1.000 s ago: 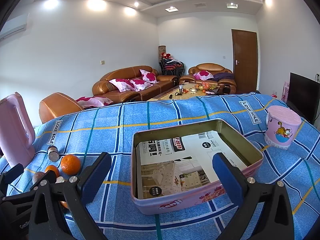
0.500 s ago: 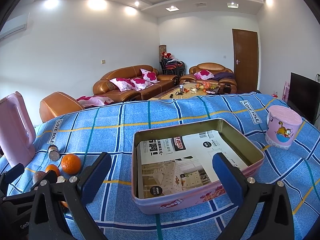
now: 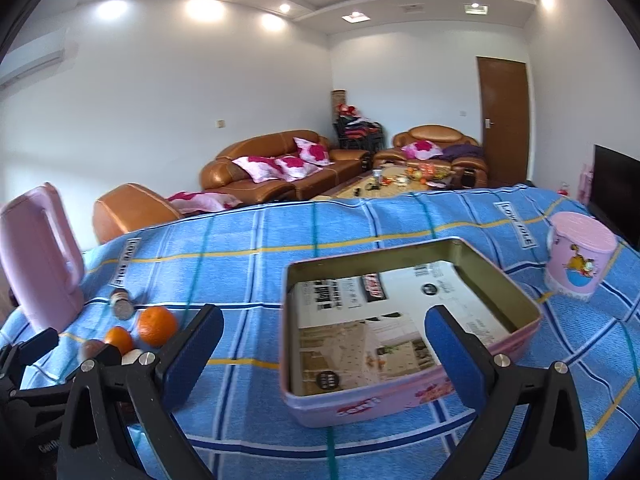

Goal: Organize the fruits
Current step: 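Grasp the large orange with the right gripper while the left gripper approaches the mangosteens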

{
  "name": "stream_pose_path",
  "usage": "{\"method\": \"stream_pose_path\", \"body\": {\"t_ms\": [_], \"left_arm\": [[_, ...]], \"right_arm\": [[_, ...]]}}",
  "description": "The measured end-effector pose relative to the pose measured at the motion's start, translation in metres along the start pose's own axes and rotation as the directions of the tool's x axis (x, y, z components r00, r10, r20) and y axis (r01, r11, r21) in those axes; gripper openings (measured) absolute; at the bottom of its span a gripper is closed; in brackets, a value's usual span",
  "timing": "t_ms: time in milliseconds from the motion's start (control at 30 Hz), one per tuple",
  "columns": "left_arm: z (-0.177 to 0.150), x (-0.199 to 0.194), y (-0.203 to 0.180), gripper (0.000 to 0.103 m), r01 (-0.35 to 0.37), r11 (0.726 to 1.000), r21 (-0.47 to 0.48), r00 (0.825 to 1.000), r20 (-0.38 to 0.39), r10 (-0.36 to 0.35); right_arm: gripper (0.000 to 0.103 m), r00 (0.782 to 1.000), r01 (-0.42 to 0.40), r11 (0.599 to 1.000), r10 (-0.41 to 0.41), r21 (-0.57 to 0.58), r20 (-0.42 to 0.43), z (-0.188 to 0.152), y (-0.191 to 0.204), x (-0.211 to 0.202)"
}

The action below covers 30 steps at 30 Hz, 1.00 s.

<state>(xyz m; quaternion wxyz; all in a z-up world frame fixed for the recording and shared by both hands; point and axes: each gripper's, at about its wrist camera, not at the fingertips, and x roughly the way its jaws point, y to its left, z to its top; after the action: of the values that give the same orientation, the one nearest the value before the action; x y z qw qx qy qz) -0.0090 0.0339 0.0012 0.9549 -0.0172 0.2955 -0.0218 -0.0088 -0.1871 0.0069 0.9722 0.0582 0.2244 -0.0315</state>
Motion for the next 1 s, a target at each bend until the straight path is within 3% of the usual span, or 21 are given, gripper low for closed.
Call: {"method": "stream_pose_path", "body": {"t_ms": [100, 167, 267, 367, 433, 533, 700, 1000], "left_arm": [[-0.005, -0.010, 0.024, 0.103, -0.056, 0.998, -0.026, 0.998, -0.010, 0.055], [-0.013, -0.015, 0.041, 0.103, -0.101, 0.994, -0.030, 0.994, -0.032, 0.100], [-0.025, -0.021, 0.061, 0.103, -0.140, 0.990, -0.015, 0.988, -0.068, 0.139], [-0.035, -0.027, 0.072, 0.103, -0.145, 0.989, -0.011, 0.986, -0.087, 0.144], [-0.037, -0.026, 0.078, 0.102, -0.120, 0.992, -0.024, 0.986, -0.115, 0.117], [-0.038, -0.024, 0.085, 0.101, -0.100, 0.994, -0.048, 0.987, -0.129, 0.093], [-0.041, -0.024, 0.086, 0.093, -0.070, 0.997, -0.042, 0.988, -0.145, 0.063], [-0.037, -0.014, 0.079, 0.093, -0.034, 0.999, -0.022, 0.984, -0.176, 0.030]], "right_arm": [[0.094, 0.997, -0.078, 0.997, 0.078, -0.022, -0.026, -0.002, 0.009, 0.002], [0.074, 0.987, -0.142, 0.989, 0.138, -0.043, -0.078, -0.005, 0.017, 0.008], [0.056, 0.953, -0.252, 0.966, 0.238, -0.052, -0.187, -0.012, 0.031, 0.024], [0.055, 0.905, -0.353, 0.935, 0.330, -0.042, -0.269, -0.021, 0.047, 0.033], [0.053, 0.889, -0.386, 0.921, 0.352, -0.063, -0.294, -0.025, 0.057, 0.034], [0.042, 0.860, -0.432, 0.895, 0.374, -0.107, -0.348, -0.033, 0.075, 0.035], [0.041, 0.835, -0.456, 0.879, 0.369, -0.139, -0.407, -0.041, 0.088, 0.040], [0.042, 0.789, -0.480, 0.873, 0.388, -0.084, -0.476, -0.038, 0.099, 0.067]]}}
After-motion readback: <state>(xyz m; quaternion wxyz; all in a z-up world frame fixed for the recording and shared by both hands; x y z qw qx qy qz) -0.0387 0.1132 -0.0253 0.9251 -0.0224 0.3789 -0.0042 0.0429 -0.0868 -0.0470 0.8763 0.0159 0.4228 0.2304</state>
